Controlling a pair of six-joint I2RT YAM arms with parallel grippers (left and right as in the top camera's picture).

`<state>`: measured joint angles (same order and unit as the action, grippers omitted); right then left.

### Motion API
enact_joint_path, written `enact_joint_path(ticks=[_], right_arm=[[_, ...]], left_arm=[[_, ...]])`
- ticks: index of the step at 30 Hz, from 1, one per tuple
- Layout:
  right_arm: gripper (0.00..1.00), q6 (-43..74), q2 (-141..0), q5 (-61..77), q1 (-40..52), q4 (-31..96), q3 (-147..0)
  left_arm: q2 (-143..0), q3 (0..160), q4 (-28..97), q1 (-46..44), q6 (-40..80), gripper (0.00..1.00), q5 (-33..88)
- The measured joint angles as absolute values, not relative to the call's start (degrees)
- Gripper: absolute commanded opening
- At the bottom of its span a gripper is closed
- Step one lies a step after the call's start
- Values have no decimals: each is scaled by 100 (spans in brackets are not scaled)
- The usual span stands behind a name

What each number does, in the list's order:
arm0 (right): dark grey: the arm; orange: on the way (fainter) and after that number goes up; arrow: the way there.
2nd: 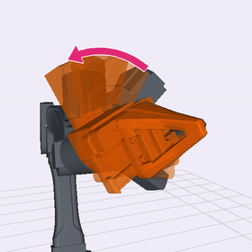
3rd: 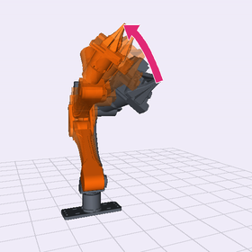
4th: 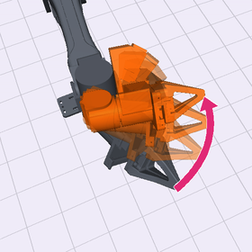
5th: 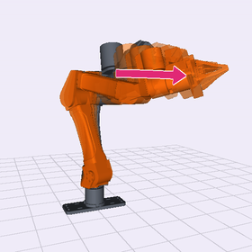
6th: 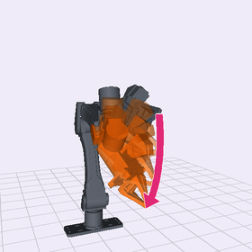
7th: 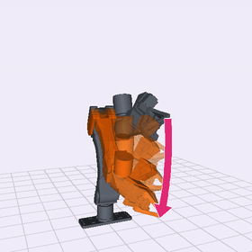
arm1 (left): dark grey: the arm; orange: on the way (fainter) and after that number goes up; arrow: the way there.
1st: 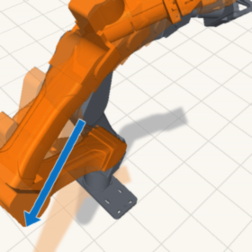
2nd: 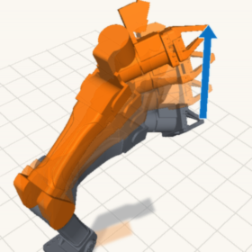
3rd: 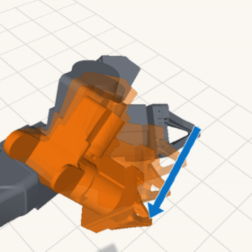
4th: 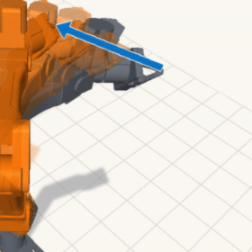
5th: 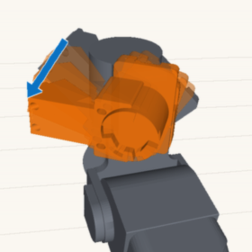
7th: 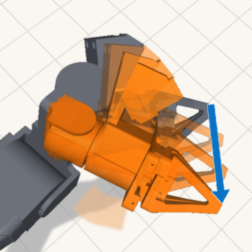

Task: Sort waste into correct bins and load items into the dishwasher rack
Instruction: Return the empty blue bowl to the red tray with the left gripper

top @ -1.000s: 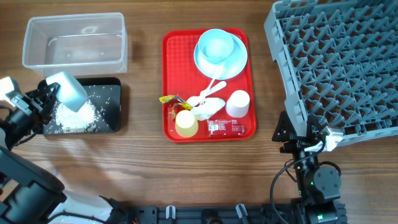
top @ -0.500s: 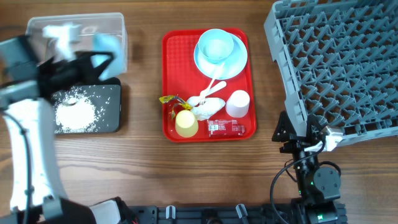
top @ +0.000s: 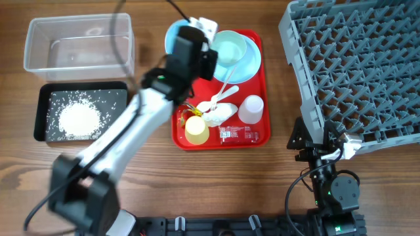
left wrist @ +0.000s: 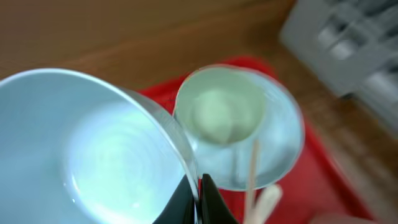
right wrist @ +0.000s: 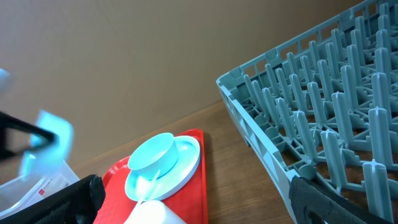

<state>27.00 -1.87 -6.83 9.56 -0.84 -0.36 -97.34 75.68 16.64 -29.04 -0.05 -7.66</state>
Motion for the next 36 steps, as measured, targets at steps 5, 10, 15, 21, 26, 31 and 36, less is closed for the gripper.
enact_joint_path(ticks=[5, 10, 15, 21, 26, 31, 36], right_arm=[[100, 2700, -187, -683, 956, -84, -36], [100, 2700, -187, -683, 956, -84, -36], [100, 2700, -187, -683, 956, -84, -36], [100, 2700, -187, -683, 956, -84, -36], [100, 2696, -187, -685, 956, -86, -36], [100, 2698, -189, -685, 956, -143, -36], [100, 2694, -189, -495, 956, -338, -119]], left_arm=[[-10619, 7568, 1664, -2917, 217, 4, -1304], [-11045, 7568, 1662, -2897, 554, 4, -1428], [-11063, 7568, 1645, -2897, 676, 8, -1221], [-11063, 7568, 1787, -2897, 714, 59, -1063], [-11063, 7568, 1876, -2897, 792, 85, -1041], [-11061, 7568, 1975, -2897, 808, 100, -1017], [-10868, 7752, 2836, -2814, 976, 100, -694]])
